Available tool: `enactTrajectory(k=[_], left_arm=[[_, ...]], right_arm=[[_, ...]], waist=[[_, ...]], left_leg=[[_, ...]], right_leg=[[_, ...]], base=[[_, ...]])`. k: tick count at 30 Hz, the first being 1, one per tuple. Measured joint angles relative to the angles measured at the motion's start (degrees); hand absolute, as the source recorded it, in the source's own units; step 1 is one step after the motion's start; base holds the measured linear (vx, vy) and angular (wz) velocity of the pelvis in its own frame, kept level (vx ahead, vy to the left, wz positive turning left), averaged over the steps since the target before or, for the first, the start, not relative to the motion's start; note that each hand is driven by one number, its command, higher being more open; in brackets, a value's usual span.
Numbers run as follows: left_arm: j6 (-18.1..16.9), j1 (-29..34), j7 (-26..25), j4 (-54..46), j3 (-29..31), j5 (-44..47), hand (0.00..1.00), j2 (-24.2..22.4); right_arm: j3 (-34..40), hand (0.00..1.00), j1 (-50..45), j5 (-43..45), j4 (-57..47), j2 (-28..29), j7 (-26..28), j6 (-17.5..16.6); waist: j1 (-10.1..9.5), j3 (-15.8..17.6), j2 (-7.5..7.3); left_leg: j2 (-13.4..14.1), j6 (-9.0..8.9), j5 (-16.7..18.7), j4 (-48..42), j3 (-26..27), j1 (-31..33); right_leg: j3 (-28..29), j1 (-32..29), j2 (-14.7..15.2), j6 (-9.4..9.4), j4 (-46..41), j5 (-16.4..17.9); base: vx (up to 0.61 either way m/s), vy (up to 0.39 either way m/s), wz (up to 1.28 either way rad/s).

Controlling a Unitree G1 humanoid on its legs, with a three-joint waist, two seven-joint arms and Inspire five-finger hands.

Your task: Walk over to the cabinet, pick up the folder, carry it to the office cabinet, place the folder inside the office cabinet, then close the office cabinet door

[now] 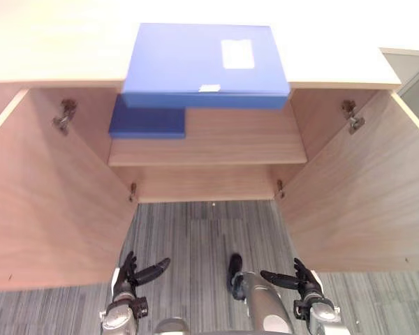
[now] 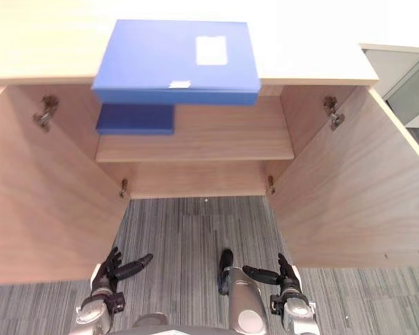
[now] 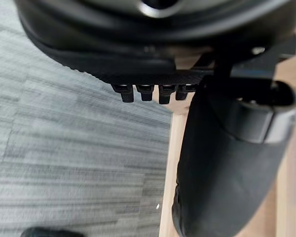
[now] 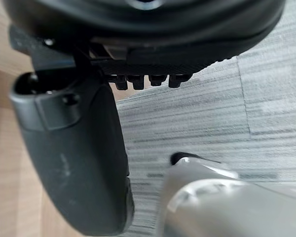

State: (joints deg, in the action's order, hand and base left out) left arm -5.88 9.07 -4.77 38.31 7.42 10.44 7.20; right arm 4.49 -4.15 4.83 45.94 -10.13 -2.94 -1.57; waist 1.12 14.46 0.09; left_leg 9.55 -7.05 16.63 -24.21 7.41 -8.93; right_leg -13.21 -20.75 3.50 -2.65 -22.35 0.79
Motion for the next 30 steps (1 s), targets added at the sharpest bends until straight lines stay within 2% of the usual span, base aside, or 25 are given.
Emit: enactTrajectory(k=[1, 2, 3, 4, 5, 6, 8, 9, 10, 12, 15, 20, 30], left_arm=[[0.0, -0.4, 0.0, -0.1, 0.0, -0.3, 1.00, -0.9], [0.0, -0.3, 0.0, -0.2, 0.0, -0.3, 1.00, -1.1], [0.0, -0.1, 0.1, -1.0, -0.2, -0.3, 1.00, -1.9], [0.0, -0.2, 0.1, -1.3, -0.5, -0.3, 1.00, -2.0], [0.0, -0.2, 0.1, -1.9, -1.4, -0.2, 1.00, -2.1], [-0.1, -0.2, 0.5, -3.3, -2.4, -0.3, 1.00, -2.3], [-0.1, -0.2, 0.7, -4.4, -2.4, -0.3, 1.00, -2.5], [-0.1, -0.1, 0.8, -5.1, -2.4, -0.3, 1.00, -2.8], [-0.1, 0.1, 0.8, -5.7, -2.4, -0.2, 1.00, -3.0], [0.1, 1.0, 0.4, -8.5, -2.3, -0.2, 1.00, -2.8], [0.0, 2.6, -0.3, -17.6, -2.0, -0.4, 1.00, -2.3], [-1.1, 7.4, -2.0, -34.4, 1.2, -3.7, 1.00, -1.6], [-6.6, 17.5, -7.0, -62.0, 0.9, -13.8, 1.00, -1.4]], right_arm=[[0.0, 1.00, -0.6, 0.0, -1.0, 0.2, -0.1, 0.0], [-0.1, 1.00, -0.7, 0.1, -1.2, 0.2, -0.1, 0.0], [-0.2, 1.00, -1.6, 0.2, -2.4, 0.9, -0.4, 0.0], [-0.1, 1.00, -1.6, 0.4, -2.7, 1.3, -0.6, -0.3], [0.2, 1.00, -1.5, 0.6, -3.2, 1.4, -0.7, -0.7], [1.1, 1.00, -0.8, 0.6, -3.7, 1.5, -0.8, -1.1], [2.1, 1.00, -0.2, 0.6, -3.8, 1.6, -0.9, -1.3], [2.7, 1.00, -0.2, 0.6, -3.8, 1.3, -1.0, -1.5], [3.2, 1.00, -0.2, 0.6, -3.6, 1.0, -1.0, -1.5], [3.7, 1.00, -1.3, 0.6, -3.6, 1.5, -1.1, -1.3], [4.1, 1.00, -3.1, 0.6, -3.5, 1.5, -1.2, -1.3], [4.1, 1.00, -3.6, 0.6, -2.4, 1.9, -1.3, -1.4], [4.0, 1.00, -3.6, -0.7, 0.9, 1.8, -2.0, -2.9]], waist=[[-0.04, 0.2, 0.35], [-0.13, 0.2, 0.34], [-0.94, 0.2, 0.30], [-1.30, 0.1, 0.14], [-1.56, 0.0, 0.02], [-1.73, 0.0, 0.12], [-1.98, -0.1, 0.37], [-2.00, -0.6, 1.25], [-2.00, -1.0, 2.27], [-1.95, -1.5, 1.70], [-1.99, -1.6, 1.73], [-2.17, -2.2, 1.68], [-3.80, -5.1, 1.73]], left_leg=[[2.0, -0.10, -6.2, -13.4, -0.9, 4.9], [2.6, -0.29, -6.4, -16.3, -1.0, 6.0], [5.4, -0.52, -3.6, -26.3, -0.3, 10.8], [5.6, -0.12, -2.5, -27.0, 0.3, 12.3], [5.5, 0.55, -1.3, -25.5, 1.3, 14.3], [4.7, 1.32, -0.2, -18.1, 2.2, 16.5], [3.2, 1.46, -0.5, -7.3, 1.9, 17.1], [2.0, 1.61, -4.0, 1.9, 0.7, 17.0], [1.5, 3.30, -9.6, 5.6, 0.2, 16.8], [-0.5, 3.90, -9.8, 8.3, 1.0, 14.8], [-2.8, 4.61, -10.2, 10.8, 1.0, 13.8], [-4.2, 5.45, -10.7, 14.4, 0.9, 10.3], [-4.8, 5.84, -11.2, 16.2, -0.4, 9.2]], right_leg=[[-0.7, 4.0, -0.8, -0.41, 1.2, 2.1], [-0.8, 5.0, -0.9, -0.57, 1.7, 2.2], [-1.4, 10.3, -2.0, -1.09, 5.2, 2.8], [-1.5, 12.0, -2.2, -1.09, 6.6, 2.8], [-1.4, 14.1, -2.2, -1.05, 8.4, 2.8], [-1.1, 16.6, -2.2, -0.88, 10.7, 2.7], [-0.3, 18.0, -2.2, -0.37, 12.2, 2.3], [0.4, 18.6, -2.5, 0.63, 13.3, 2.3], [0.9, 18.8, -3.0, 1.34, 13.5, 2.5], [1.9, 19.8, -1.2, 3.14, 14.8, 2.5], [1.9, 20.2, 0.7, 4.31, 15.8, 2.5], [1.9, 23.1, 1.1, 4.69, 17.6, 2.3], [2.1, 24.5, 1.1, 4.68, 18.5, 2.3]], base=[[0.51, -0.256, 0.15], [0.48, -0.219, 0.17], [0.33, -0.112, 0.04], [0.39, -0.126, 0.02], [0.39, -0.069, -0.04], [0.31, -0.019, -0.07], [0.30, 0.049, -0.20], [0.24, 0.108, -0.32], [0.23, 0.143, -0.33], [0.22, 0.166, -0.08], [0.12, 0.114, 0.09], [0.06, 0.034, 0.04], [-0.02, -0.003, 0.06]])
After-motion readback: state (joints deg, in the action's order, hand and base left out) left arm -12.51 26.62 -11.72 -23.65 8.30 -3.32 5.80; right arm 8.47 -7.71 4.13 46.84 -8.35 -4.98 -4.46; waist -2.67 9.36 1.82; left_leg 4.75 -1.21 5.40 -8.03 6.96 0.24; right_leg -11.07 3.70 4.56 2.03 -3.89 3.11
